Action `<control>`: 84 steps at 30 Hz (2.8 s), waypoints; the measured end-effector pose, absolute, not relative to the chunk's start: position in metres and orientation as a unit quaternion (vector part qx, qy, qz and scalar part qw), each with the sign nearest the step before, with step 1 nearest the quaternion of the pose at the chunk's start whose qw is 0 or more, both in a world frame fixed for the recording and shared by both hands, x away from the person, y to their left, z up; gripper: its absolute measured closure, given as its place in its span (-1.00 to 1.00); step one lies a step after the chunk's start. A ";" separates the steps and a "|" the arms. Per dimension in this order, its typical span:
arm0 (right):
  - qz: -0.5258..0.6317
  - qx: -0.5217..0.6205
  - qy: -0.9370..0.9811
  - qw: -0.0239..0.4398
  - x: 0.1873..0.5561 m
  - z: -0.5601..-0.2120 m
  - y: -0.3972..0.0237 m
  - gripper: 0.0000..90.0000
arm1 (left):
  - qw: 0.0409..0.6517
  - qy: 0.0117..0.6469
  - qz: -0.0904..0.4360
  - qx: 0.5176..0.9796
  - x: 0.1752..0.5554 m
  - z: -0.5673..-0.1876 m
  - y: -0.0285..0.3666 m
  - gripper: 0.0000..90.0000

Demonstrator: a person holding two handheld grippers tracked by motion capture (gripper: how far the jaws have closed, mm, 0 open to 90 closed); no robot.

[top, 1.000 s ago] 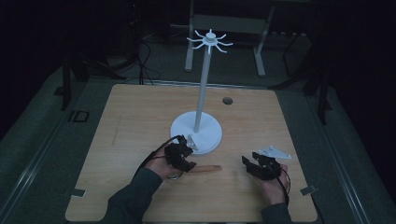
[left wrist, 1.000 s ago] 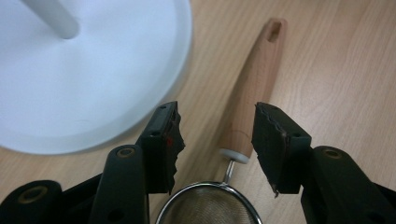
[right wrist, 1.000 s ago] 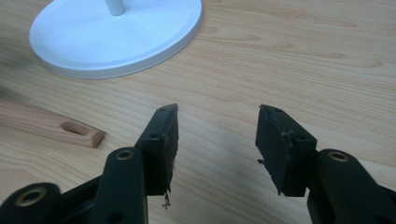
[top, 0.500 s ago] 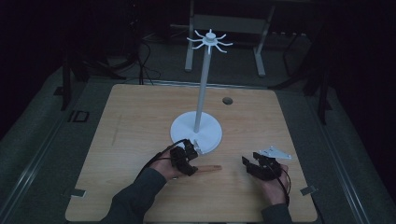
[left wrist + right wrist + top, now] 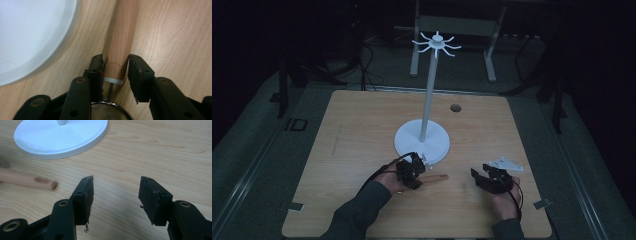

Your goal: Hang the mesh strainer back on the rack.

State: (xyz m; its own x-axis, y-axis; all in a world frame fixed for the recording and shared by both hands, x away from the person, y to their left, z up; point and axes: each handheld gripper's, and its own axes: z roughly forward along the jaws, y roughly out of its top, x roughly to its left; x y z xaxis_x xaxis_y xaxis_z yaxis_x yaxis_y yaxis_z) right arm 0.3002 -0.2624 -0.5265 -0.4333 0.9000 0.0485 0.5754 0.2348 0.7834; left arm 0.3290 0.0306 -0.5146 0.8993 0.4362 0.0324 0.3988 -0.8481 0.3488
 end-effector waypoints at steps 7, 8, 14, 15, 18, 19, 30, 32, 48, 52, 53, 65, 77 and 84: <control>0.380 0.486 0.758 0.214 0.300 -0.527 -0.262 0.01 | 0.151 0.230 0.041 0.961 0.333 -0.518 0.031 0.49; 0.380 0.486 0.758 0.214 0.300 -0.528 -0.262 0.01 | 0.146 0.232 0.038 0.961 0.333 -0.519 0.031 0.47; 0.378 0.488 0.757 0.213 0.301 -0.528 -0.262 0.01 | 0.133 0.238 0.027 0.962 0.336 -0.522 0.030 0.51; 0.378 0.488 0.757 0.213 0.301 -0.529 -0.263 0.01 | 0.131 0.238 0.026 0.962 0.336 -0.522 0.030 0.52; 0.378 0.489 0.757 0.212 0.301 -0.529 -0.263 0.01 | 0.130 0.243 0.023 0.961 0.337 -0.522 0.029 0.52; 0.378 0.488 0.758 0.212 0.301 -0.529 -0.262 0.01 | 0.132 0.245 0.023 0.960 0.338 -0.522 0.029 0.51; 0.377 0.487 0.759 0.212 0.301 -0.530 -0.262 0.01 | 0.132 0.254 0.020 0.958 0.344 -0.522 0.025 0.43; 0.376 0.486 0.760 0.212 0.301 -0.530 -0.262 0.01 | 0.131 0.254 0.020 0.958 0.345 -0.522 0.024 0.43; 0.374 0.486 0.760 0.213 0.300 -0.531 -0.262 0.02 | 0.157 0.270 0.048 0.949 0.341 -0.503 0.029 0.54; 0.375 0.486 0.760 0.213 0.300 -0.531 -0.262 0.02 | 0.171 0.273 0.059 0.945 0.340 -0.497 0.032 0.54; 0.375 0.487 0.760 0.213 0.300 -0.531 -0.262 0.02 | 0.176 0.277 0.062 0.943 0.340 -0.495 0.033 0.54; 0.376 0.488 0.758 0.213 0.300 -0.531 -0.262 0.03 | 0.235 0.304 0.106 0.917 0.336 -0.471 0.039 0.54; 0.376 0.489 0.757 0.215 0.300 -0.531 -0.263 0.03 | 0.269 0.324 0.131 0.897 0.334 -0.455 0.042 0.54; 0.376 0.489 0.757 0.216 0.300 -0.531 -0.264 0.04 | 0.293 0.337 0.143 0.883 0.333 -0.444 0.044 0.54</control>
